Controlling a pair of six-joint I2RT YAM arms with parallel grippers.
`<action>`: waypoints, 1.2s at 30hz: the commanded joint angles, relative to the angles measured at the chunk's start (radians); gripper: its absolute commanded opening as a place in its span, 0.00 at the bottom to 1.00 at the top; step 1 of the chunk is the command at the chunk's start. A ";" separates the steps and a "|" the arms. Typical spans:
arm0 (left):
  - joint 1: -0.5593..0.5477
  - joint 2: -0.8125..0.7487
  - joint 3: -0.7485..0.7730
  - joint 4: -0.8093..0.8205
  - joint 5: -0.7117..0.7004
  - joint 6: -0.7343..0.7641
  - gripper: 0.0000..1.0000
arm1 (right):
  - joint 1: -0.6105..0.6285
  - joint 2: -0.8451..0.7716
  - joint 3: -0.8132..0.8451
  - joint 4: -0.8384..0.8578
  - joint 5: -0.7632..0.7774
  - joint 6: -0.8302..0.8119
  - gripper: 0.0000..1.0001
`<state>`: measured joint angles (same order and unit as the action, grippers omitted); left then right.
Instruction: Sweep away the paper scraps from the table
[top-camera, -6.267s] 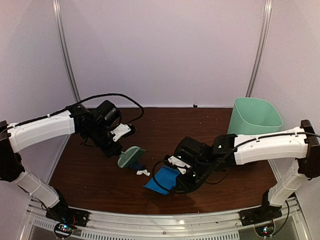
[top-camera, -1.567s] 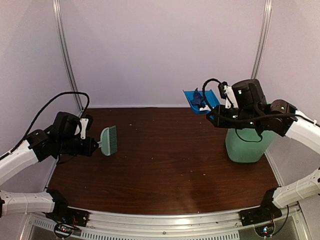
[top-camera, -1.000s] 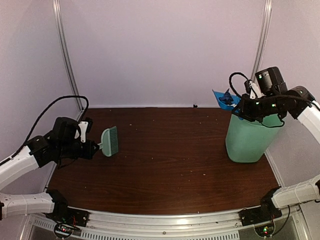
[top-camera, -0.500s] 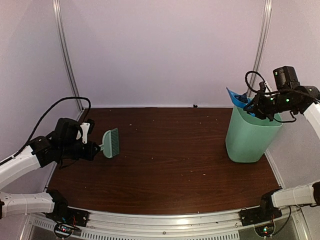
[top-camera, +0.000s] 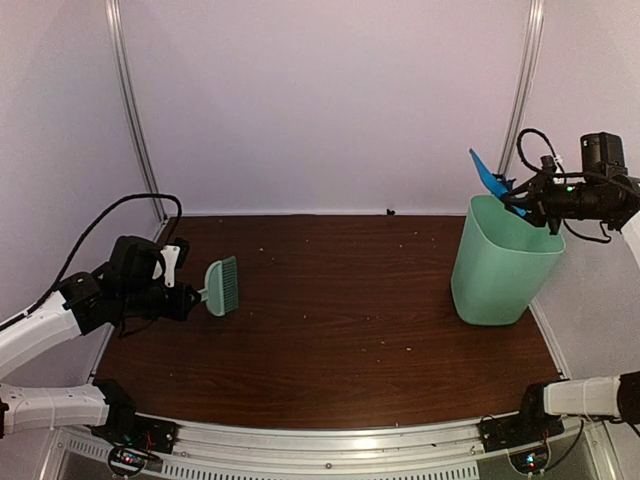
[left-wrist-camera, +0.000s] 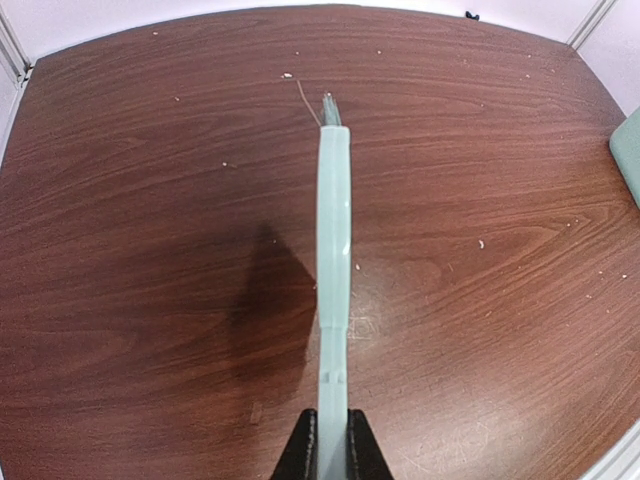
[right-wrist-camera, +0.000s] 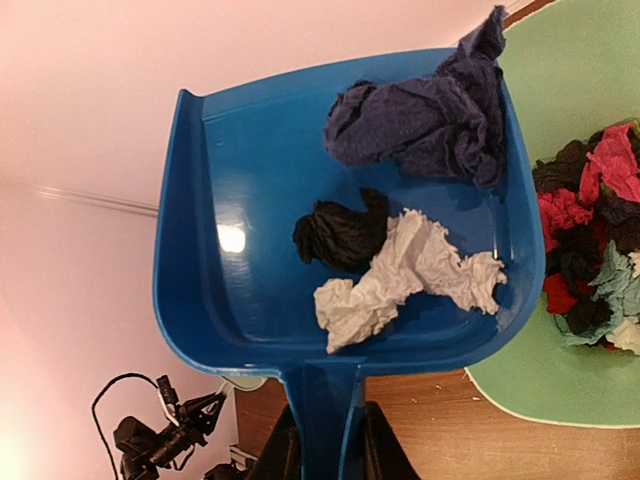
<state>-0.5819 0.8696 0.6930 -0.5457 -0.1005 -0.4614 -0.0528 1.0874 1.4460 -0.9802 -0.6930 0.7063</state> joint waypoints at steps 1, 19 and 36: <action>0.007 -0.002 -0.007 0.071 -0.002 0.017 0.00 | -0.039 -0.024 -0.018 0.101 -0.132 0.079 0.00; 0.007 -0.007 -0.007 0.071 -0.011 0.017 0.00 | -0.188 -0.180 -0.312 0.859 -0.372 0.823 0.00; 0.007 -0.026 -0.010 0.077 -0.016 0.016 0.00 | -0.223 -0.287 -0.515 1.261 -0.258 1.373 0.00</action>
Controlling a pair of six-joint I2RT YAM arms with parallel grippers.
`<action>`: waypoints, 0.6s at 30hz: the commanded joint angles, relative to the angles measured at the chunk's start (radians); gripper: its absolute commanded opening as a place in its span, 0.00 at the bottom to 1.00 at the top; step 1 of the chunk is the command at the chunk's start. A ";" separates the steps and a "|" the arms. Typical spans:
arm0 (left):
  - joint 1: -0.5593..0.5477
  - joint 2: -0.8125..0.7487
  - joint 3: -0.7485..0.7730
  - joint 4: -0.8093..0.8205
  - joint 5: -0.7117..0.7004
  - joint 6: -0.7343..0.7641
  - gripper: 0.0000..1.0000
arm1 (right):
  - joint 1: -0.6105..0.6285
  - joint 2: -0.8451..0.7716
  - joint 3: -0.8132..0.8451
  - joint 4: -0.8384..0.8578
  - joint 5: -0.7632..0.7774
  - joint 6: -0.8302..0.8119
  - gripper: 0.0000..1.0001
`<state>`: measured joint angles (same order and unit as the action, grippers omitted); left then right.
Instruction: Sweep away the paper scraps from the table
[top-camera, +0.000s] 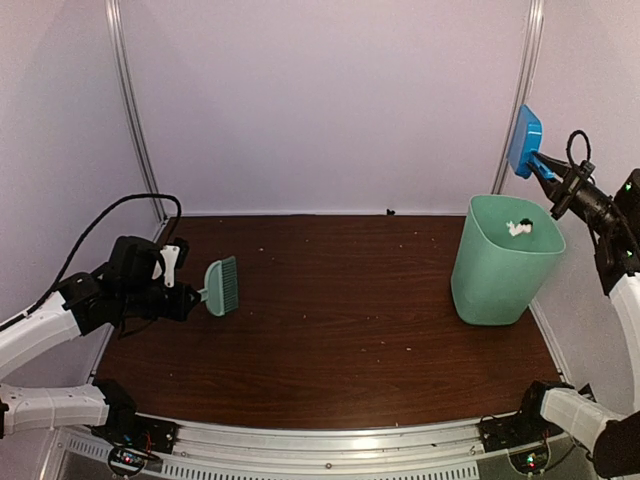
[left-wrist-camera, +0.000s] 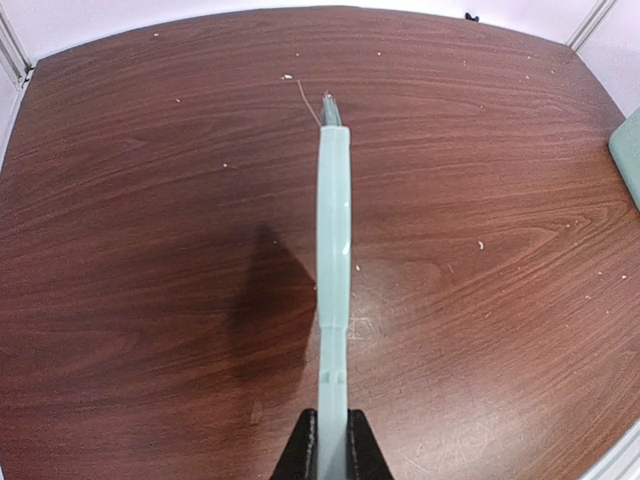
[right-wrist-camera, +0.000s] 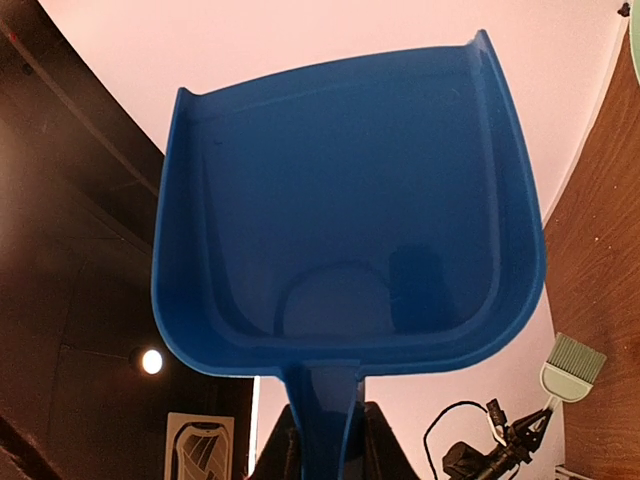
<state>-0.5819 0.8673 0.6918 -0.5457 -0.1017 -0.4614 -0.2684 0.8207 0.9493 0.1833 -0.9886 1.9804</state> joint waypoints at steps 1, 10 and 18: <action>0.007 -0.026 -0.010 0.077 -0.017 0.015 0.00 | -0.008 -0.024 -0.025 0.092 0.037 0.099 0.00; 0.007 -0.036 -0.011 0.079 -0.017 0.014 0.00 | -0.008 -0.124 -0.127 0.024 0.094 0.240 0.00; 0.007 -0.044 -0.014 0.087 -0.011 0.015 0.00 | -0.008 -0.133 -0.184 0.245 0.169 0.394 0.00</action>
<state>-0.5819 0.8371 0.6880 -0.5293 -0.1089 -0.4614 -0.2703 0.6933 0.7666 0.3065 -0.8745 2.0937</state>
